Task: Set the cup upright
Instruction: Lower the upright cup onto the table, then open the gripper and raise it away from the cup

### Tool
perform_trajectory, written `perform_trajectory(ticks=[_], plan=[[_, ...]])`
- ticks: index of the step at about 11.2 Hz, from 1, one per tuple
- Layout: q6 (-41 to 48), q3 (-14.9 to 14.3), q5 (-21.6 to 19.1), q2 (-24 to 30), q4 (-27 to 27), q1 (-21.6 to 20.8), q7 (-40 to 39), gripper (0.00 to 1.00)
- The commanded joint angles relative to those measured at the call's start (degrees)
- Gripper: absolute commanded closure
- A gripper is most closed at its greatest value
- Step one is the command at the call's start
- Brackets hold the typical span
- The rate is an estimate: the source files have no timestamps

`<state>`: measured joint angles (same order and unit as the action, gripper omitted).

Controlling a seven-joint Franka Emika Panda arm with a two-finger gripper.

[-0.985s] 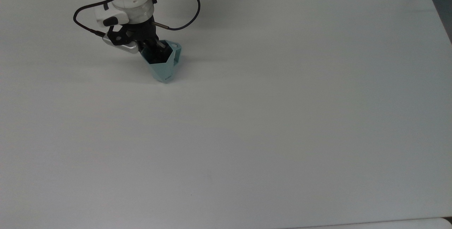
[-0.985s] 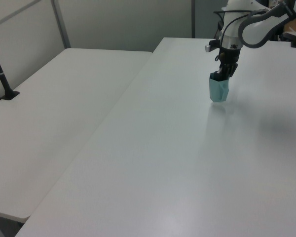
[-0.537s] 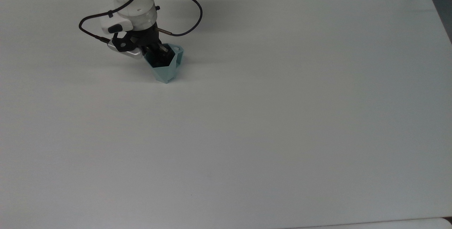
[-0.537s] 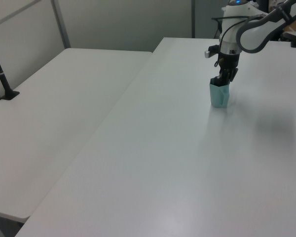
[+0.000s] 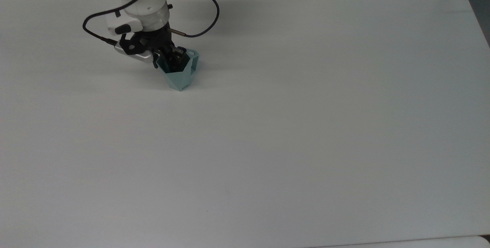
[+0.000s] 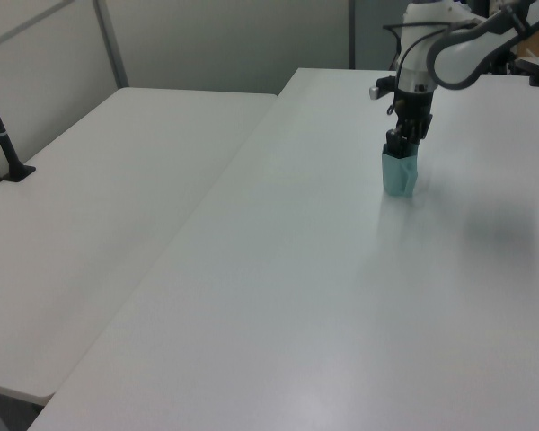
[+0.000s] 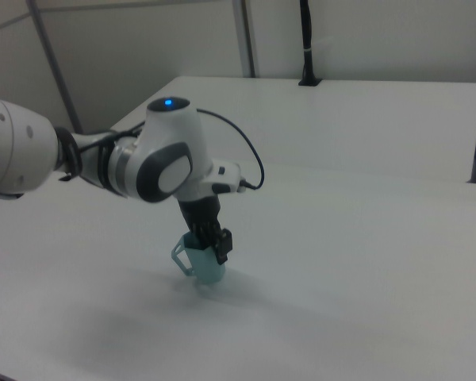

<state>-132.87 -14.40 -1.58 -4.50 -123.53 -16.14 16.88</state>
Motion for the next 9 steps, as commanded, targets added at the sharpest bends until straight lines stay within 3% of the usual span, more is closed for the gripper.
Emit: perform_trajectory(ticks=[1,3,6,7,9], plan=[[10.8,-0.4,-1.4,3.8,6.3,-0.3,-1.1,0.00],[15.6,-0.2,-1.4,5.4,10.0,-1.0,-4.6,0.00],[28.1,-0.6,-1.1,7.0,23.3,-0.1,-6.0,0.00],[32.8,-1.0,-1.1,7.0,26.6,0.4,-10.9,0.00],[36.9,-1.0,0.3,8.2,27.6,1.4,-19.3,0.00]])
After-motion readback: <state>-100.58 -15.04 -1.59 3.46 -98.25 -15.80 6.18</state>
